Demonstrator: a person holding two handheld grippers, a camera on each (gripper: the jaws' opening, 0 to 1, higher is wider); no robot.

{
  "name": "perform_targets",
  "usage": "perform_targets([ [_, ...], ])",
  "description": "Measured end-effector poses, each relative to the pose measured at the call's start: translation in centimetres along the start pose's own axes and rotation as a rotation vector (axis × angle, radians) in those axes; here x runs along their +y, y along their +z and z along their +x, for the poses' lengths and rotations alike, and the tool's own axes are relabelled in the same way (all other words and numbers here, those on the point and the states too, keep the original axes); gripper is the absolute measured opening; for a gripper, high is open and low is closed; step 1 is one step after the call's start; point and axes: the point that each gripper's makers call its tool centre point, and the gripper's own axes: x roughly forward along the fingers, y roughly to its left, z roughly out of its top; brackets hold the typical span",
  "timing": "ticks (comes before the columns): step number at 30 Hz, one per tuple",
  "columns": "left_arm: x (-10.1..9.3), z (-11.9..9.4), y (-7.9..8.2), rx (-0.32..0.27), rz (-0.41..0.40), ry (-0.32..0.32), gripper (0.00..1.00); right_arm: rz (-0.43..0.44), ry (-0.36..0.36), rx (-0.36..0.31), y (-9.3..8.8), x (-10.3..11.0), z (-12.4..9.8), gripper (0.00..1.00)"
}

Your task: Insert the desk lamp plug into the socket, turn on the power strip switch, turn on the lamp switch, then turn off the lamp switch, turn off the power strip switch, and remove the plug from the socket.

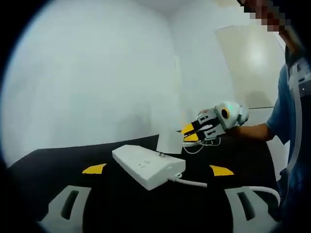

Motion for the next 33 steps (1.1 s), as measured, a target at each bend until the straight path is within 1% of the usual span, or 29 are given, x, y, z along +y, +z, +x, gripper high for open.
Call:
perform_targets([
  [2,0.1,0.1,0.4,-0.011,-0.003,0.017,0.77,-0.023,0.023,0.015,-0.2,0.2,0.1,0.06],
  [3,0.0,0.2,0.6,-0.016,-0.002,0.020,0.76,-0.048,0.051,0.026,-0.3,0.5,0.0,0.06],
  [4,-0.4,0.3,0.8,-0.019,-0.003,0.020,0.74,-0.054,0.055,0.032,-0.3,0.6,0.0,0.06],
  [5,-0.6,0.4,0.9,-0.013,-0.007,0.019,0.69,-0.061,0.053,0.029,-0.2,0.6,-0.1,0.06],
  [6,-0.7,0.4,0.9,-0.009,-0.008,0.020,0.65,-0.075,0.073,0.028,0.0,0.9,-0.1,0.06],
  [8,-1.1,0.4,1.0,-0.004,-0.003,0.021,0.59,-0.106,0.090,0.047,0.1,1.2,-0.2,0.07],
  [9,-1.3,0.3,1.0,0.000,-0.002,0.021,0.57,-0.107,0.101,0.055,0.0,1.3,-0.1,0.07],
  [11,-1.4,0.0,1.1,0.008,-0.002,0.034,0.56,-0.096,0.129,0.050,0.1,1.1,-0.1,0.07],
  [12,-1.0,-0.2,1.1,0.010,0.000,0.059,0.56,-0.088,0.175,0.058,-0.2,1.4,0.0,0.07],
  [14,-1.0,-1.2,1.7,-0.004,0.004,0.097,0.56,-0.090,0.204,0.061,-0.3,1.1,0.1,0.07],
  [16,-1.1,-2.1,2.2,-0.020,0.008,0.124,0.55,-0.098,0.281,0.075,-0.2,1.5,0.0,0.07],
  [18,-1.2,-2.9,2.7,-0.037,0.015,0.145,0.54,-0.113,0.316,0.087,-0.3,1.3,0.1,0.07],
  [19,-1.1,-3.3,3.0,-0.049,0.017,0.162,0.54,-0.118,0.343,0.094,-0.2,1.4,-0.3,0.07],
  [21,-1.1,-4.1,3.3,-0.069,0.011,0.194,0.53,-0.101,0.400,0.100,-0.1,1.4,-0.3,0.07],
  [23,-0.9,-4.7,3.5,-0.075,0.001,0.210,0.55,-0.056,0.471,0.115,-0.2,1.5,-0.3,0.07],
  [25,-1.0,-5.3,3.8,-0.073,-0.009,0.223,0.56,-0.056,0.491,0.122,-0.1,1.0,0.0,0.07],
  [26,-1.0,-5.6,3.9,-0.063,-0.010,0.235,0.56,-0.042,0.521,0.135,-0.1,1.2,-0.1,0.07],
  [28,-1.1,-6.1,4.2,-0.045,-0.006,0.249,0.56,-0.045,0.518,0.137,0.1,0.8,0.0,0.07],
  [29,-1.1,-6.4,4.4,-0.039,-0.004,0.257,0.56,-0.040,0.525,0.144,0.1,0.9,0.0,0.07],
  [30,-1.2,-6.6,4.7,-0.038,-0.005,0.266,0.56,-0.026,0.516,0.146,0.1,0.9,0.0,0.07],
  [31,-1.4,-6.8,5.2,-0.040,-0.006,0.275,0.56,0.006,0.501,0.151,0.0,0.9,0.0,0.07],
  [33,-1.8,-6.7,5.5,-0.029,0.003,0.286,0.56,0.001,0.500,0.168,-0.5,1.4,0.0,0.07],
])
